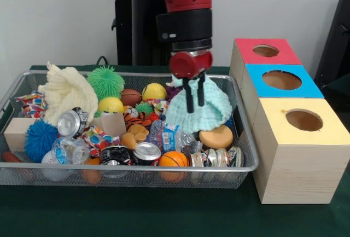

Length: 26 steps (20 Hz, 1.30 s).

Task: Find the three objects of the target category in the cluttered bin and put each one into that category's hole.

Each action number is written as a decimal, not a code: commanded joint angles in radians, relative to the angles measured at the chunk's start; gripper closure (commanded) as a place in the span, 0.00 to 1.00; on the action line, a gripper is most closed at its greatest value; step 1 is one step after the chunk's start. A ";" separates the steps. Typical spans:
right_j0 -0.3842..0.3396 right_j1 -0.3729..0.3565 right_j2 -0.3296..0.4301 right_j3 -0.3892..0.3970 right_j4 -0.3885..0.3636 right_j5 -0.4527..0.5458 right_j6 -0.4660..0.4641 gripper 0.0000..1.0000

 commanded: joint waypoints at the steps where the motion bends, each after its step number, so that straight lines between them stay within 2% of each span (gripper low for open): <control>1: -0.076 0.123 0.069 -0.043 0.002 0.181 -0.232 0.00; 4: -0.061 0.191 0.022 -0.069 0.006 0.188 -0.126 0.00; 8: 0.039 0.240 -0.062 -0.131 -0.047 0.168 0.008 0.00; 11: 0.094 0.278 -0.095 -0.170 -0.060 0.144 0.049 0.00; 15: 0.141 0.280 -0.139 -0.207 -0.056 0.121 0.071 0.00; 17: 0.148 0.263 -0.159 -0.208 -0.046 0.112 0.069 0.00; 20: 0.125 0.198 -0.153 -0.156 -0.007 0.125 0.026 0.00; 26: 0.003 0.043 -0.066 0.001 0.103 0.197 -0.112 0.00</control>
